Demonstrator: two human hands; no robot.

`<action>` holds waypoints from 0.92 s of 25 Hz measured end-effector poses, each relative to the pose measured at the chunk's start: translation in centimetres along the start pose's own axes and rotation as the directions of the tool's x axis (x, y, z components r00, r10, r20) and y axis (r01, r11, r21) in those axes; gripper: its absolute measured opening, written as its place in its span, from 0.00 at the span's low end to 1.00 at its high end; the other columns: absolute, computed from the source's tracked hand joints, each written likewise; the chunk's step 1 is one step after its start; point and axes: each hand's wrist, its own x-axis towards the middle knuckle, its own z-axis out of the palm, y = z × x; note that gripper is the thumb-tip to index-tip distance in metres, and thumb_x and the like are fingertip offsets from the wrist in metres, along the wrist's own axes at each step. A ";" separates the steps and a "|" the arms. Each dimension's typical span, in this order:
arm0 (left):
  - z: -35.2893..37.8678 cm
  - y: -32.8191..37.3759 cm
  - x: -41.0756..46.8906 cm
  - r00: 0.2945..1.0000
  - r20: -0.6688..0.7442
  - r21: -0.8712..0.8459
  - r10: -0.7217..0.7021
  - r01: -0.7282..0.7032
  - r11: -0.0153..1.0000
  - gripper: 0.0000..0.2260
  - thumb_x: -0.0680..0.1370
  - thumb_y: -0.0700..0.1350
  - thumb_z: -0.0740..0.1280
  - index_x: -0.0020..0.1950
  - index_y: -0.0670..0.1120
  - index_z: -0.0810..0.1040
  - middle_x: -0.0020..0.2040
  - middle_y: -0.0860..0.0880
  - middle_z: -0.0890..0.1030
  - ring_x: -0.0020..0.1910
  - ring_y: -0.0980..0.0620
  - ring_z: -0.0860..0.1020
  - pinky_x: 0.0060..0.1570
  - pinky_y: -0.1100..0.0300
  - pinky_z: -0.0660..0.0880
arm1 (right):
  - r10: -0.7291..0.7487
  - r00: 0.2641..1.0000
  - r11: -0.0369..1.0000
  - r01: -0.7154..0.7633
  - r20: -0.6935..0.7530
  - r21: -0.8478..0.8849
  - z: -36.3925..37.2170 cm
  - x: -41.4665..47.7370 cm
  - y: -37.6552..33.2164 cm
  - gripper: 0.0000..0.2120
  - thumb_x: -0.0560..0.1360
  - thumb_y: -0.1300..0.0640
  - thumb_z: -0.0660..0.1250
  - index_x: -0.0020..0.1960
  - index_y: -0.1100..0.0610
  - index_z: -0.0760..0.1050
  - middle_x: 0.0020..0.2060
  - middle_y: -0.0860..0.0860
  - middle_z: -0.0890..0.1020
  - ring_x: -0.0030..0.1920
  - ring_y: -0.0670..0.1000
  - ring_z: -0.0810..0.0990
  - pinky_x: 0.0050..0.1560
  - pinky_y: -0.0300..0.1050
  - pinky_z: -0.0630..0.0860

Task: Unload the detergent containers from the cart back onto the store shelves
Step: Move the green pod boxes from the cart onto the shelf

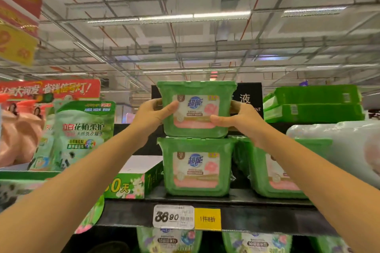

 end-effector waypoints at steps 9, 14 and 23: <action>0.7 -2.8 0.3 0.995 0.020 -0.037 -0.097 0.097 0.995 0.33 0.67 0.61 0.67 0.68 0.47 0.71 0.58 0.49 0.82 0.52 0.50 0.81 0.49 0.54 0.79 | -0.002 1.000 0.992 0.001 -0.010 -0.125 0.2 0.6 1.2 0.25 0.68 0.51 0.76 0.62 0.53 0.75 0.52 0.45 0.83 0.46 0.40 0.82 0.35 0.27 0.75; -0.9 -3.8 -0.4 0.964 0.175 0.097 -0.202 0.187 0.978 0.37 0.60 0.62 0.73 0.68 0.54 0.71 0.54 0.51 0.84 0.48 0.52 0.84 0.47 0.56 0.80 | -0.036 0.999 0.968 0.031 -0.019 -0.248 0.2 0.5 1.5 0.26 0.68 0.48 0.76 0.63 0.51 0.72 0.51 0.41 0.78 0.47 0.35 0.75 0.30 0.21 0.70; -1.0 -5.1 -0.5 0.970 0.168 0.055 -0.174 0.167 0.984 0.33 0.65 0.56 0.74 0.69 0.54 0.72 0.55 0.50 0.84 0.50 0.51 0.84 0.45 0.57 0.80 | -0.059 0.997 0.942 0.041 -0.042 -0.333 0.6 0.7 2.2 0.33 0.67 0.44 0.76 0.67 0.51 0.68 0.56 0.43 0.78 0.59 0.46 0.75 0.50 0.35 0.71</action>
